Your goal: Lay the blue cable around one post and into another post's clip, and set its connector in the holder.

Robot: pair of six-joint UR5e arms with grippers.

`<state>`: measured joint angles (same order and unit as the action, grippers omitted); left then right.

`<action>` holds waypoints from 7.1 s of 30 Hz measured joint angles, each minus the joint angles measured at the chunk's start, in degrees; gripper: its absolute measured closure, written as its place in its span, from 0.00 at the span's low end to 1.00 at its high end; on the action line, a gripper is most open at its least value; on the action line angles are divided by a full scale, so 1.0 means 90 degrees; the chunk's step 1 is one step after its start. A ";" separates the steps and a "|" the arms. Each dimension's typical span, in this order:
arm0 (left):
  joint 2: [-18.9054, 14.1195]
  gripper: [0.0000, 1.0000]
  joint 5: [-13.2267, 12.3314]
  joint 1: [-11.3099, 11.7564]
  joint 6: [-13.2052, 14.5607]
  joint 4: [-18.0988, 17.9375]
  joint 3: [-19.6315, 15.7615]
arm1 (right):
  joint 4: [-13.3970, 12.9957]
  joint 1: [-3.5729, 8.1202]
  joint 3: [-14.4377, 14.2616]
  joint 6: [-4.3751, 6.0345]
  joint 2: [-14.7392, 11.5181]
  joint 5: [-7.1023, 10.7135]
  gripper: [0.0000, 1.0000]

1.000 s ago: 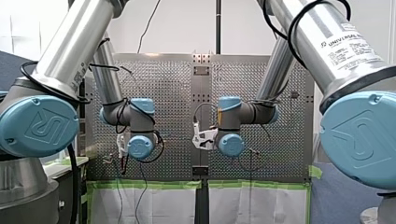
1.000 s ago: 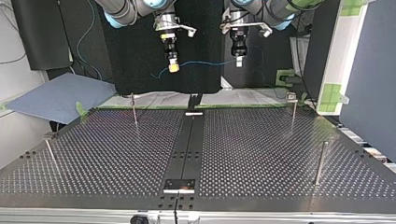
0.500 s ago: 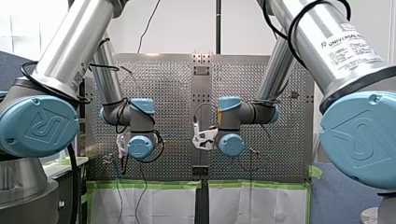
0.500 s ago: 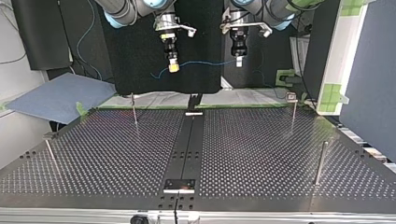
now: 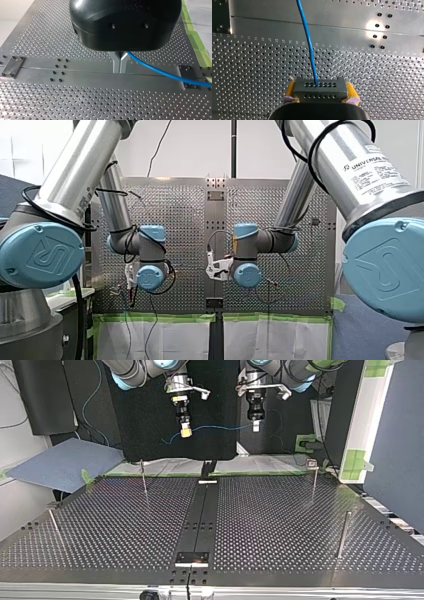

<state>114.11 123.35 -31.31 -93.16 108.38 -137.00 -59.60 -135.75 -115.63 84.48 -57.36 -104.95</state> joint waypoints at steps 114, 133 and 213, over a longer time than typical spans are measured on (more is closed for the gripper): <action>0.0000 1.00 0.0000 0.0000 0.0000 0.0000 0.0000 | 0.0000 0.0000 0.0000 0.0000 0.0000 0.0000 1.00; 0.0000 1.00 0.0000 0.0000 0.0000 0.0000 0.0000 | 0.0000 0.0000 -0.0001 0.0000 0.0000 0.0000 1.00; -0.0001 1.00 0.0000 0.0000 -0.0010 0.0000 0.0000 | 0.0000 0.0000 0.0000 0.0009 0.0000 0.0010 1.00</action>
<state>114.10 123.35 -31.31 -93.25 108.38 -137.00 -59.60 -135.75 -115.63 84.56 -57.36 -104.86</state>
